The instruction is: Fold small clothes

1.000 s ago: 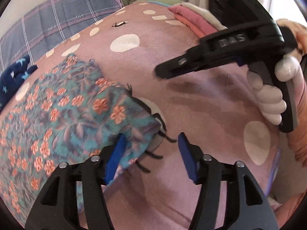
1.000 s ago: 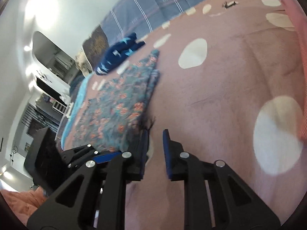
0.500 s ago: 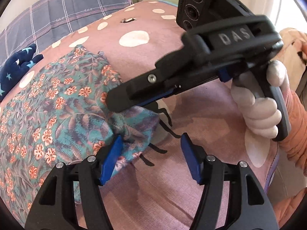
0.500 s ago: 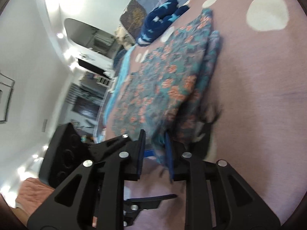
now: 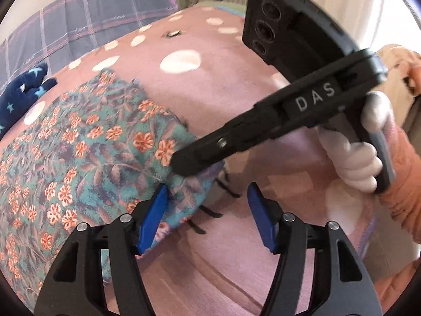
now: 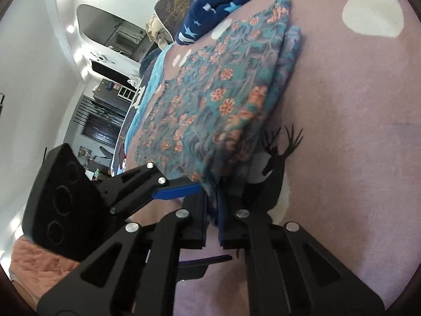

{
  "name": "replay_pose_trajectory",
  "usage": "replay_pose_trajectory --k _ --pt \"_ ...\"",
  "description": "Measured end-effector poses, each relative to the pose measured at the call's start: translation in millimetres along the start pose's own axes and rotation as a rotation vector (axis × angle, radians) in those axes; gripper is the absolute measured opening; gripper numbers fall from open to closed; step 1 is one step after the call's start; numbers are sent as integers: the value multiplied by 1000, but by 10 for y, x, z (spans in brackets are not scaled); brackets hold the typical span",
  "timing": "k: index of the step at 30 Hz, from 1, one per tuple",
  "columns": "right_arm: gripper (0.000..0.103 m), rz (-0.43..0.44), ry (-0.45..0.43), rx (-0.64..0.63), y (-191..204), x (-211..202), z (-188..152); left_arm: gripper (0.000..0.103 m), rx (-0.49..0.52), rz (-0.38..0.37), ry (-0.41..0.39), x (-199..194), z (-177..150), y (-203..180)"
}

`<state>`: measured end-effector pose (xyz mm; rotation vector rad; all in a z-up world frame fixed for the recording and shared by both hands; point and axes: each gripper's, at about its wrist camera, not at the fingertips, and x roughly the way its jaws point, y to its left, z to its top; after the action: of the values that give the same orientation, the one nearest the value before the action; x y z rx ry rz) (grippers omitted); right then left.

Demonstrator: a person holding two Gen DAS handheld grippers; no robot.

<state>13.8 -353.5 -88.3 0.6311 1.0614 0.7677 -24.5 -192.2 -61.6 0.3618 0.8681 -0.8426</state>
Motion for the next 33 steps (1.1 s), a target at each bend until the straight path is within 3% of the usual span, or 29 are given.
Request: replay_pose_trajectory --k 7,10,11,12,16,19,21,24,26,27,28,30,31,32,33 --pt "6 -12 10 47 -169 -217 -149 59 85 -53 8 128 46 -104" --pt "14 -28 -11 49 -162 -283 -132 58 84 -76 22 237 49 -87" --pt "24 -44 -45 58 -159 -334 -85 58 67 -97 22 241 55 -47" --pt "27 -61 -74 68 -166 -380 -35 57 51 -116 22 240 57 -9" --pt "26 -245 -158 100 -236 -467 270 56 18 -163 6 214 -1 28" --pt "17 -359 -159 93 -300 -322 581 56 31 -166 -2 193 -46 -1" --pt "17 -379 -142 72 -347 -168 795 56 36 -166 -3 179 -74 -18" --pt "19 -339 -126 85 -427 -14 1005 56 39 -164 0 182 -98 -33" --pt "15 -337 -128 84 -419 126 1135 56 46 -154 -1 187 -104 -57" --pt "3 -351 -140 86 -412 142 1173 56 50 -148 -3 197 -98 -68" --pt "2 -359 -162 86 -382 126 1194 54 53 -141 -6 197 -104 -82" --pt "2 -330 -258 38 -228 -5 1212 43 53 -100 -6 191 -108 -124" --pt "2 -329 -287 13 -175 -44 1230 31 60 -48 1 184 -88 -142" --pt "2 -346 -284 8 -192 -24 1250 18 84 12 9 179 -72 -183" --pt "2 -377 -264 15 -255 32 1274 17 128 78 9 165 -67 -249"
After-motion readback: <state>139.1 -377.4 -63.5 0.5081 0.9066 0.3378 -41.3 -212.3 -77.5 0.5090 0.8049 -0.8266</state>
